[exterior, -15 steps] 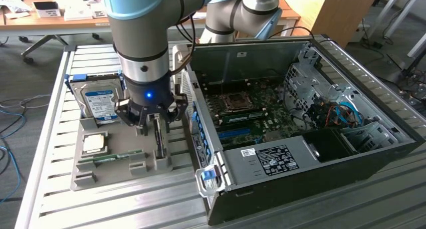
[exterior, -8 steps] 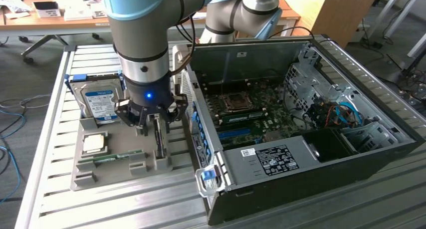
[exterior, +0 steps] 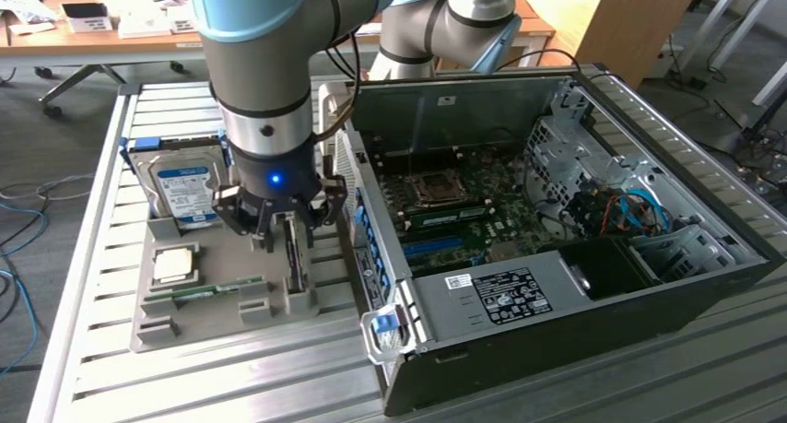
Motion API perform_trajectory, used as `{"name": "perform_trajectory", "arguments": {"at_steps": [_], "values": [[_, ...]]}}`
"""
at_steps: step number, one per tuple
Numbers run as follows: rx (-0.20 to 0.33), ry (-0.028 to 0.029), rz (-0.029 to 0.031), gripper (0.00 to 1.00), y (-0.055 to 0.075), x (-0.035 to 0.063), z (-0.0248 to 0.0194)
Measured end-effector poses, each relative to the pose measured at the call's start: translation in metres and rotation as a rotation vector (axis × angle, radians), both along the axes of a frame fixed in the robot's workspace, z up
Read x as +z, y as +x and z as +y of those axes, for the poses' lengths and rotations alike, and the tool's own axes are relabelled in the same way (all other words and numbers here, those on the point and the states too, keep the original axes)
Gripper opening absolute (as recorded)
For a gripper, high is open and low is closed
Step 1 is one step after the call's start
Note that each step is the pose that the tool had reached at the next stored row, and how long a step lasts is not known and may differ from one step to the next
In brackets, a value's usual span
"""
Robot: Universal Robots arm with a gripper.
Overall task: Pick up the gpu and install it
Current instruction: 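Pick up the gpu and move the gpu toward the slot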
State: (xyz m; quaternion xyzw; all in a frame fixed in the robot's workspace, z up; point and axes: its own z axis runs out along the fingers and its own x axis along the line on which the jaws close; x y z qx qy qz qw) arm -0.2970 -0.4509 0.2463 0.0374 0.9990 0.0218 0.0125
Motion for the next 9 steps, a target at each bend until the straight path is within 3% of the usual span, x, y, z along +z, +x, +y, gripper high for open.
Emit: {"name": "perform_trajectory", "arguments": {"at_steps": [9], "values": [[0.000, 0.0000, 0.0000, 0.53, 0.0000, -0.0045, 0.0000]]}}
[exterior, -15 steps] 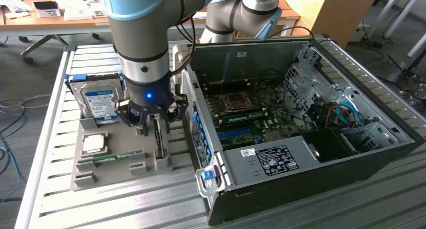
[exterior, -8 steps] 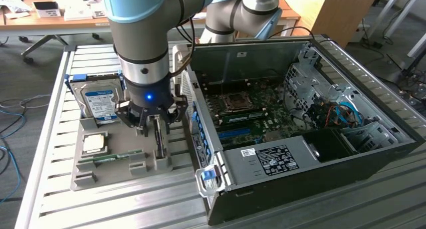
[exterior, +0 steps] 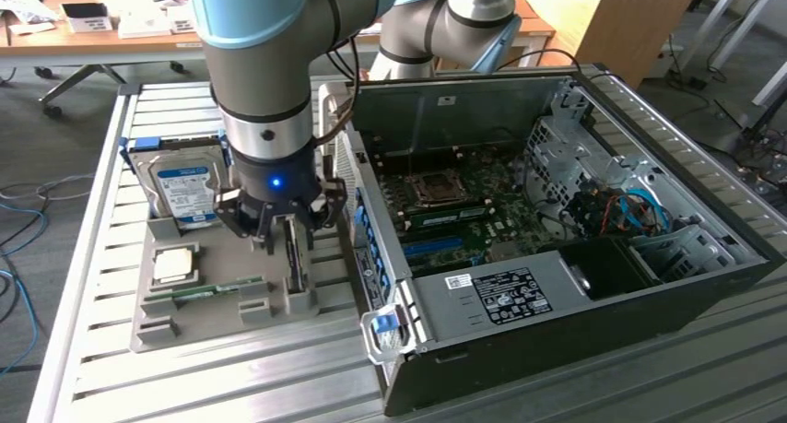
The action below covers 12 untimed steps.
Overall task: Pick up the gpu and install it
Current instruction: 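Pick up the gpu and move the gpu toward the slot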
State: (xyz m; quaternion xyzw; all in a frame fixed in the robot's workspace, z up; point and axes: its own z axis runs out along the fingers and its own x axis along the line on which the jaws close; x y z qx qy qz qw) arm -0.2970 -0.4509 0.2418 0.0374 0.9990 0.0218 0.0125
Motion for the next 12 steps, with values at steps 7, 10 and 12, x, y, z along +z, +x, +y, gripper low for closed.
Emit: {"name": "perform_trajectory", "arguments": {"at_steps": [7, 10, 12], "values": [[0.000, 0.0001, 0.0000, 0.53, 0.0000, -0.0031, 0.0000], [0.000, -0.0001, 0.0002, 0.53, 0.0000, -0.0037, 0.0000], [0.000, -0.0001, 0.0001, 0.53, 0.0000, -0.0037, 0.0000]]}}
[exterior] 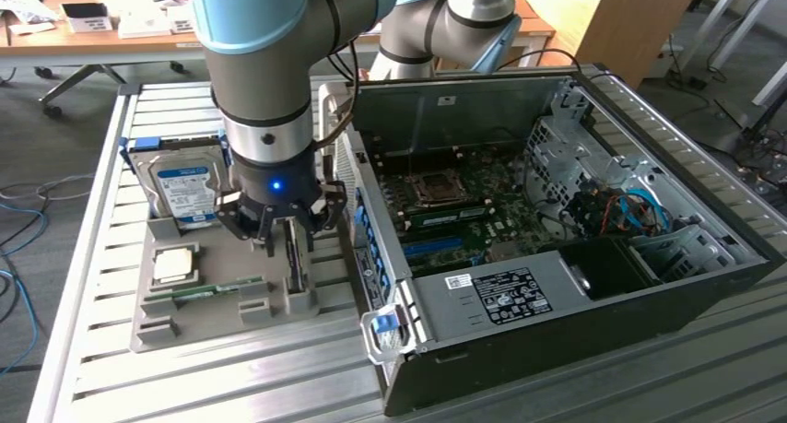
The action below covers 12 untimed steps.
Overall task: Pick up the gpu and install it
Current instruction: 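Pick up the gpu and move the gpu toward the slot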
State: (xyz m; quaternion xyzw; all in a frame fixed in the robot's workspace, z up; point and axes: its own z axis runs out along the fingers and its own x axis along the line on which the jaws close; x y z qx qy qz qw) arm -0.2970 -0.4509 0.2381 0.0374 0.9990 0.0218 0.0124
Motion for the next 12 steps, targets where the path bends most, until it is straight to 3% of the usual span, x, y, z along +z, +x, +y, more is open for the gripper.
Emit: {"name": "perform_trajectory", "arguments": {"at_steps": [12], "values": [[0.000, 0.0015, -0.0002, 0.53, 0.0000, -0.0006, 0.0042]]}}
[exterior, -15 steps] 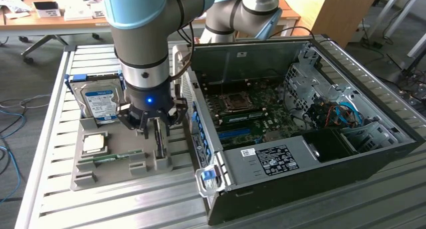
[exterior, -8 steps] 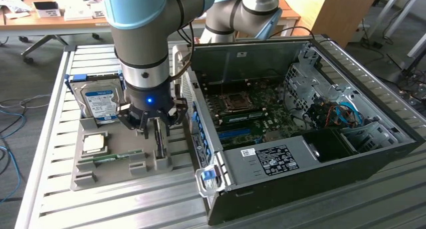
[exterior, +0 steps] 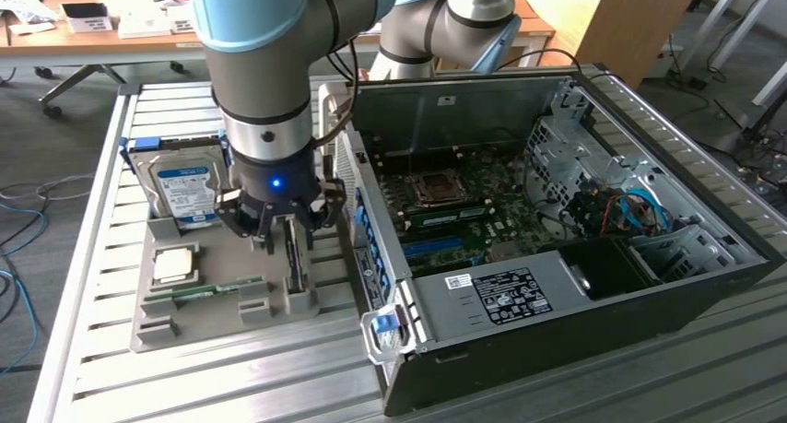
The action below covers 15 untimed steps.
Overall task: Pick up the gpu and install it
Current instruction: 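Pick up the gpu and move the gpu toward the slot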
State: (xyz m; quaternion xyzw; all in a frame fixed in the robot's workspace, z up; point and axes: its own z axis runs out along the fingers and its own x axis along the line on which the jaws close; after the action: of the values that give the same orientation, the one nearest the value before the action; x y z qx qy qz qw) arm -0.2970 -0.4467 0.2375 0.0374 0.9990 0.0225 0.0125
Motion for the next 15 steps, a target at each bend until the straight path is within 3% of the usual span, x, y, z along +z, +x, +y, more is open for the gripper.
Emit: {"name": "perform_trajectory", "arguments": {"at_steps": [15], "values": [[0.000, 0.0029, 0.0000, 0.53, 0.0000, -0.0051, 0.0048]]}}
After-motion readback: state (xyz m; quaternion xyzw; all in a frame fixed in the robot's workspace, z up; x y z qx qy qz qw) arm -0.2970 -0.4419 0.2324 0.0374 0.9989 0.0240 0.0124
